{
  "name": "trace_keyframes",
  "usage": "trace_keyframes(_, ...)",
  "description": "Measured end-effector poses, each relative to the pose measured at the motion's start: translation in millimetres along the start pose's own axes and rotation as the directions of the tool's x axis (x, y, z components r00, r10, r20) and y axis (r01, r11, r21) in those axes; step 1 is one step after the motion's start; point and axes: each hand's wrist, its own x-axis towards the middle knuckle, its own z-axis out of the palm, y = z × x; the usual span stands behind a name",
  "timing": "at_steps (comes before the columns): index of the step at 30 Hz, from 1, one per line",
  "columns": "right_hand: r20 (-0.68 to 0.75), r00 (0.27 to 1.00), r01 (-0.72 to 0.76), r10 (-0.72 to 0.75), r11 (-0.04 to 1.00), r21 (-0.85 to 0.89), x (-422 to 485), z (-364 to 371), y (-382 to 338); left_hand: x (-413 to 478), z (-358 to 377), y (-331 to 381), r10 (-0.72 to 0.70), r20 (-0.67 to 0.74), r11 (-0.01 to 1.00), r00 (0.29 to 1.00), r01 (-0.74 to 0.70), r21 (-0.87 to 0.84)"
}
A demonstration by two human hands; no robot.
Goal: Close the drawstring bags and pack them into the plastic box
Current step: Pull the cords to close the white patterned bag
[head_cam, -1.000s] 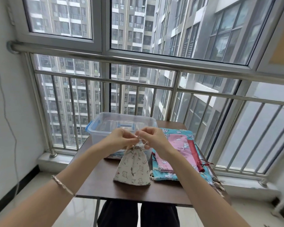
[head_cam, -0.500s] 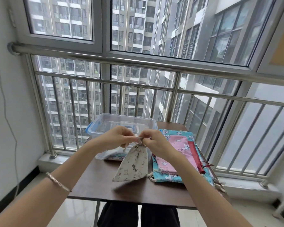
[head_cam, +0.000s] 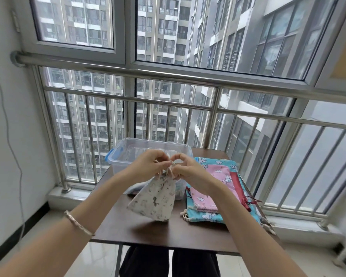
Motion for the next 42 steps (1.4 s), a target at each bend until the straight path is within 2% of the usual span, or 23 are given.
trace_keyframes(3,-0.027,0.999,0.03,-0.033,0.991,-0.128,-1.5,-3.1,-4.3,0.4,0.0,-0.1,-0.007,0.009,1.0,1.0,0.007,0.012)
trace_keyframes(6,-0.072,0.99,0.114,-0.125,0.984,-0.139,-2.0,-2.4,-4.6,0.8,-0.9,-2.7,-0.019,0.02,1.0,1.0,0.019,0.022)
trace_keyframes(9,-0.204,0.954,0.213,-0.219,0.976,-0.047,-2.9,-3.4,-1.8,-0.6,-2.4,-7.7,-0.04,0.037,0.999,0.998,0.04,0.01)
trace_keyframes(12,-0.262,0.947,0.248,-0.184,0.939,0.239,-6.0,-4.7,-0.8,-4.4,-4.7,-11.4,-0.04,0.053,0.999,0.998,0.04,0.003)
trace_keyframes(14,-0.269,0.951,0.244,-0.151,0.901,0.36,-8.3,-3.1,2.2,-6.0,-7.8,-13.2,-0.026,0.047,0.999,0.999,0.024,0.03)
trace_keyframes(19,-0.393,0.917,0.217,-0.062,0.906,0.363,-16.4,-15.7,12.3,-16.6,-26.9,-29.9,-0.032,-0.01,0.959,0.999,0.033,0.281)
trace_keyframes(21,-0.381,0.922,0.182,-0.071,0.948,0.262,-19.3,-17.5,14.1,-23.5,-30.5,-36.6,0.001,-0.034,0.933,0.999,0.011,0.36)
trace_keyframes(24,-0.317,0.939,0.117,-0.131,0.991,-0.065,-15.3,-4.8,14.0,-26.3,-23.1,-36.2,0.121,-0.139,0.873,0.983,-0.039,0.486)
trace_keyframes(26,-0.275,0.952,0.043,-0.135,0.948,-0.316,-8.0,2.0,11.8,-25.8,-14.6,-29.3,0.176,-0.232,0.871,0.957,-0.042,0.489)
trace_keyframes(28,-0.176,0.982,-0.032,-0.062,0.873,-0.487,-1.0,6.6,11.6,-23.8,-7.2,-21.0,0.225,-0.272,0.872,0.936,-0.069,0.485)
trace_keyframes(31,-0.095,0.994,-0.091,0.049,0.859,-0.505,3.9,14.1,13.0,-17.0,-0.7,-11.7,0.226,-0.299,0.906,0.927,-0.087,0.415)
trace_keyframes(34,-0.096,0.995,-0.067,0.023,0.871,-0.487,2.2,17.0,11.5,-8.2,6.5,-8.3,0.194,-0.304,0.954,0.932,-0.107,0.281)
trace_keyframes(37,-0.148,0.987,-0.013,-0.057,0.9,-0.435,-0.8,13.2,13.2,-6.8,9.8,-11.0,0.006,-0.107,1.0,0.994,-0.004,0.02)
trace_keyframes(39,-0.176,0.98,0.013,-0.094,0.91,-0.415,-3.3,10.0,14.8,-9.4,9.0,-17.4,-0.056,0.024,0.993,0.998,0.058,-0.101)
trace_keyframes(42,-0.19,0.977,0.026,-0.094,0.943,-0.331,-5.0,7.1,17.0,-13.2,5.8,-27.0,-0.07,0.026,0.978,0.997,0.074,-0.195)
